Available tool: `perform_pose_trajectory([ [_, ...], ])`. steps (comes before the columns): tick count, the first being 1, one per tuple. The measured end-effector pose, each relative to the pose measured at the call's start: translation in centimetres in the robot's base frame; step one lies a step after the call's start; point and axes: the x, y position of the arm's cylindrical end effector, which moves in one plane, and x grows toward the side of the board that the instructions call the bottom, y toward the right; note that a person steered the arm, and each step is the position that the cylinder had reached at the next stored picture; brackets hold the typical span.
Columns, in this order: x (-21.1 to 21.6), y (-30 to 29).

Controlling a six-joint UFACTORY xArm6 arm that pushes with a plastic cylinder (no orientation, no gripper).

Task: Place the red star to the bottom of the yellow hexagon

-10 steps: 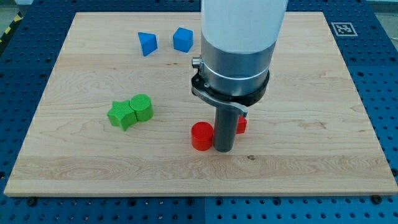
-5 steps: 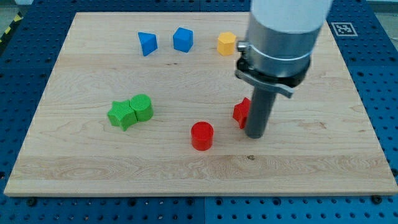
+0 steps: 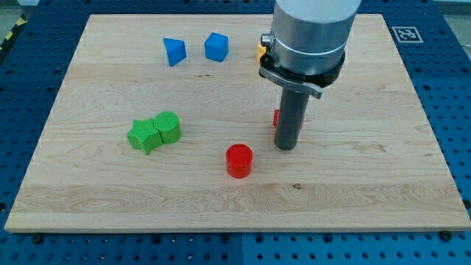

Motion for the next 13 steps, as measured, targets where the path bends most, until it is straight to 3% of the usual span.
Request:
perform_pose_trajectory([
  [2, -2.2, 0.3],
  [4, 0.4, 5.5],
  [5, -0.4, 6.0],
  [7, -2.8, 5.4],
  [10, -7.9, 0.1],
  [12, -1.1, 1.6],
  [13, -2.1, -2.4],
])
